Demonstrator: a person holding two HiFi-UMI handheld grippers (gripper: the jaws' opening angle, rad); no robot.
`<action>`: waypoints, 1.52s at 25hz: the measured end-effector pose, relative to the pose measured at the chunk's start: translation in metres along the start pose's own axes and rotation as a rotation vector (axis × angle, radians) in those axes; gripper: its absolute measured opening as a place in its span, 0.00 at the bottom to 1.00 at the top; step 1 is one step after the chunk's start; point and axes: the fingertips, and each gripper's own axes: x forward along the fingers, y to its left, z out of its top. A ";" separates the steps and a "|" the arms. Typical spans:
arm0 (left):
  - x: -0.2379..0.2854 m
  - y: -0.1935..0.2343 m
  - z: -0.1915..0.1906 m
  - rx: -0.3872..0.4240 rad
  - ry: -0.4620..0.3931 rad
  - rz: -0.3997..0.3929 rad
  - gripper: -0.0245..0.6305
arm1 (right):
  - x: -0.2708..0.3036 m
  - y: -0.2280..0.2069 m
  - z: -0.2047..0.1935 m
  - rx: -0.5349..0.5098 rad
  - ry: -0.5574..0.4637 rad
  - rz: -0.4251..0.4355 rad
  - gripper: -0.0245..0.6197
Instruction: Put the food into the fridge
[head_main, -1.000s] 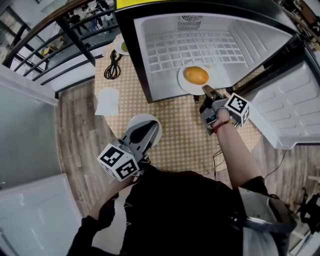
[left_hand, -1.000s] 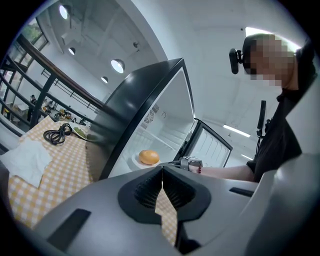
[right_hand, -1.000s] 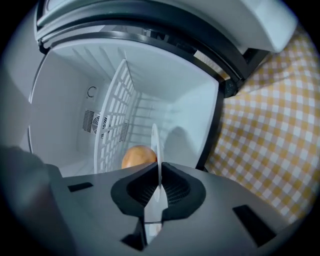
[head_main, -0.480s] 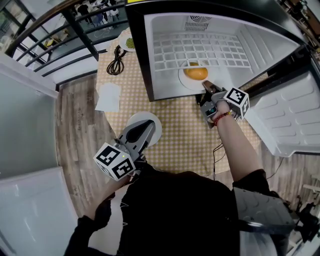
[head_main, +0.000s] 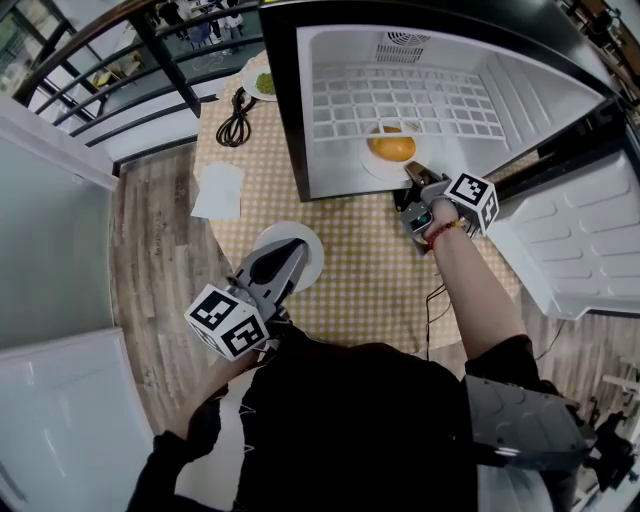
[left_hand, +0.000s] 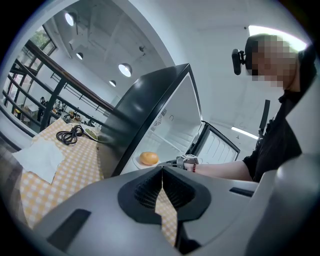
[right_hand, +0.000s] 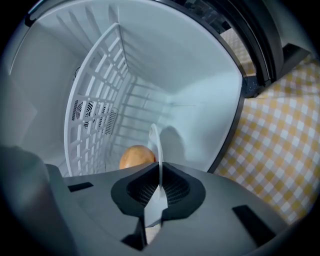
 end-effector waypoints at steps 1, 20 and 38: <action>-0.001 0.000 -0.001 -0.002 0.000 0.002 0.06 | 0.001 0.000 0.000 -0.007 0.003 -0.001 0.08; -0.013 0.003 -0.008 -0.024 -0.011 0.025 0.06 | 0.010 0.005 0.010 -0.341 0.054 -0.070 0.10; -0.022 0.010 -0.012 -0.047 -0.015 0.045 0.06 | 0.014 0.000 0.012 -0.490 0.058 -0.135 0.16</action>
